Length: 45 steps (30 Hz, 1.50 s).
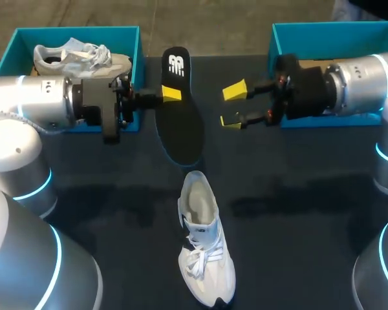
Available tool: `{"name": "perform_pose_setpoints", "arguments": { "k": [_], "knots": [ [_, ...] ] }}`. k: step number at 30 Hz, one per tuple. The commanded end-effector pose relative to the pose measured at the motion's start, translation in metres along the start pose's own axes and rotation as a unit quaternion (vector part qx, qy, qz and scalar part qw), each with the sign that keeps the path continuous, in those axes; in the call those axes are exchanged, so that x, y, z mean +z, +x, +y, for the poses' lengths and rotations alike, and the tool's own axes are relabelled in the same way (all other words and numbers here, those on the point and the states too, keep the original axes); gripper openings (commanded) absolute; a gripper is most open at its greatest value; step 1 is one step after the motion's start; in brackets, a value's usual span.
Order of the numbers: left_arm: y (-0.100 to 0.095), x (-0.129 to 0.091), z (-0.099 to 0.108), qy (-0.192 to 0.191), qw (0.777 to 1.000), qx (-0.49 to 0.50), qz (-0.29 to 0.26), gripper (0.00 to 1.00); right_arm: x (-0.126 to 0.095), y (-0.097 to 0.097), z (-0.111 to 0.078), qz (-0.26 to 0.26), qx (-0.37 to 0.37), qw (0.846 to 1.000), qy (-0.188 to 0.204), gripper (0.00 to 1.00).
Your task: Take the shoe out of the shoebox, open the shoe tongue, remove and reinsert the insole, then place the shoe into the shoebox
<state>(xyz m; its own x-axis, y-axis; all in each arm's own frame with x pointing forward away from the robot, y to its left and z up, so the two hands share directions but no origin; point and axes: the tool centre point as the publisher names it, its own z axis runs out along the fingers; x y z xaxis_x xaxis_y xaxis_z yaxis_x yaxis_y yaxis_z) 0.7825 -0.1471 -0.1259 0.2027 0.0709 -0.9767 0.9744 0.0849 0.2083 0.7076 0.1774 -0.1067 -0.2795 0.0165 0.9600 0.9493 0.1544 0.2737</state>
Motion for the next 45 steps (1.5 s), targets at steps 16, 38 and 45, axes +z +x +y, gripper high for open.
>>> {"name": "perform_pose_setpoints", "arguments": {
  "k": [16, 38, 45],
  "knots": [
    [0.005, 0.02, 0.006, -0.004, 1.0, 0.012, 0.009, 0.0, 0.025, -0.022, 0.004, -0.005, -0.013, 1.0, 0.012, 0.99],
    [0.003, 0.036, 0.005, -0.007, 1.0, 0.019, -0.015, 0.0, 0.039, -0.03, -0.001, 0.012, -0.025, 1.0, 0.003, 0.54],
    [0.005, 0.038, 0.005, -0.001, 1.0, 0.01, -0.018, 0.0, 0.041, -0.031, 0.001, 0.007, -0.039, 0.999, 0.0, 0.5]
  ]
}}
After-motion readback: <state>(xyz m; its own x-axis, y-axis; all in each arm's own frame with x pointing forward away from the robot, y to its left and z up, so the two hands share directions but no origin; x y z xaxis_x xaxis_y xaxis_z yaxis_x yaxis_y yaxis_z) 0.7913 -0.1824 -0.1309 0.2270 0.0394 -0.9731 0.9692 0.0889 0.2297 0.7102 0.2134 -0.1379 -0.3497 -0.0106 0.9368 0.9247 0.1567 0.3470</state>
